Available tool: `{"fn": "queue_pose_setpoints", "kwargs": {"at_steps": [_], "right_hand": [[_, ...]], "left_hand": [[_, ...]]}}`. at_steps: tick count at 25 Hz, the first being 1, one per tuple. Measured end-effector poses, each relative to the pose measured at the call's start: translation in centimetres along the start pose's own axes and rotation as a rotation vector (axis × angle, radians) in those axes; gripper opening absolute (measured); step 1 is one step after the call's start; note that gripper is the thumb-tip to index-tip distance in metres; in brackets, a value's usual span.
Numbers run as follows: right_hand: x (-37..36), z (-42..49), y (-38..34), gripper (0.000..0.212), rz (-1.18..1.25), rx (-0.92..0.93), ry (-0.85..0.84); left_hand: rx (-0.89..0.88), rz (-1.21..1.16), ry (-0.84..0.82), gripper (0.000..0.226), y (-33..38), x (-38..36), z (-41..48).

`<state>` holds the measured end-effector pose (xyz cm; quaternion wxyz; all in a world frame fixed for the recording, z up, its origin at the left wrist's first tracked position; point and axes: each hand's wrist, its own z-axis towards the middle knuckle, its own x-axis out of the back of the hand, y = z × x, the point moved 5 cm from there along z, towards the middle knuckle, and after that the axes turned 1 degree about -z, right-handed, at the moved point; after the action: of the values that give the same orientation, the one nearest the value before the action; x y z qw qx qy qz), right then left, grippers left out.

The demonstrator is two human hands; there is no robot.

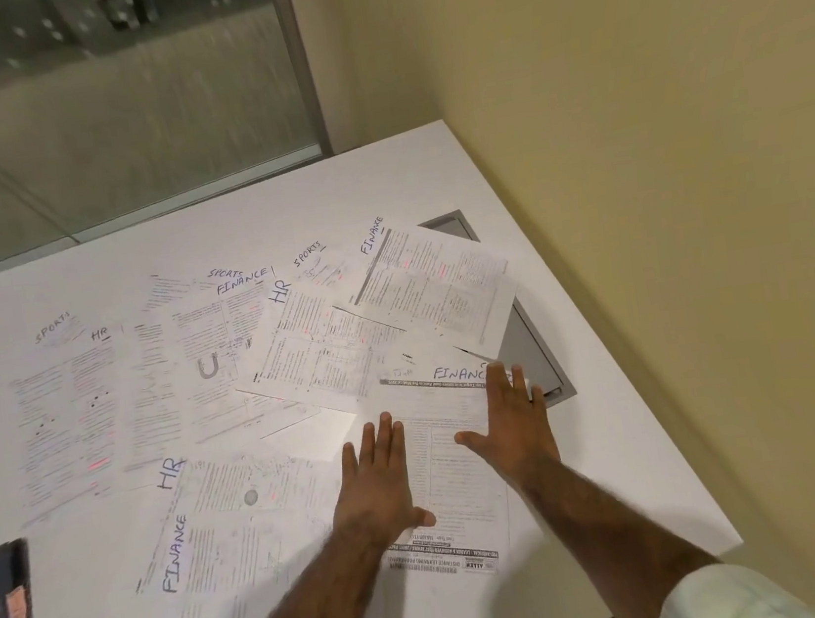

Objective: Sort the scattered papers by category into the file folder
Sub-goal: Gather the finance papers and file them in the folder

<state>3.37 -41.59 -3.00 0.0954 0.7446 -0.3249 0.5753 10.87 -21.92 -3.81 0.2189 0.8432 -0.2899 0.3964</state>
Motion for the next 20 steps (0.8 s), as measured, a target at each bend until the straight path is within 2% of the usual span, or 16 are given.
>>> {"fn": "queue_pose_setpoints", "kwargs": {"at_steps": [4, 6, 10, 13, 15, 16, 18, 20], "right_hand": [[0.4, -0.2, -0.5, 0.101, 0.049, 0.039, 0.032], [0.9, -0.5, -1.0, 0.093, 0.18, 0.029, 0.035], [1.1, -1.6, -1.5, 0.085, 0.707, -0.139, 0.043], [1.3, -2.0, -0.8, 0.081, 0.942, -0.307, 0.19], [0.6, -2.3, 0.1, 0.069, 1.078, -0.475, 0.175], [0.0, -2.5, 0.3, 0.051, 1.074, -0.504, 0.118], [-0.3, -2.9, 0.3, 0.008, 0.908, -0.462, 0.002], [0.0, -3.3, 0.3, 0.02, 0.779, -0.396, 0.01]], "left_hand": [[0.011, 0.005, -0.02, 0.137, 0.2, 0.2, 0.0], [0.015, 0.006, -0.02, 0.137, 0.2, 0.2, 0.0], [0.009, -0.006, -0.011, 0.137, 0.1, 0.2, 0.0], [0.009, -0.002, -0.016, 0.138, 0.1, 0.2, -0.1], [0.008, -0.008, -0.017, 0.138, 0.2, 0.2, -0.1], [0.007, -0.009, -0.015, 0.138, 0.1, 0.1, -0.1], [0.0, 0.005, -0.001, 0.137, -0.1, 0.1, -0.2], [-0.012, 0.009, 0.019, 0.134, -0.2, 0.3, -0.3]]}}
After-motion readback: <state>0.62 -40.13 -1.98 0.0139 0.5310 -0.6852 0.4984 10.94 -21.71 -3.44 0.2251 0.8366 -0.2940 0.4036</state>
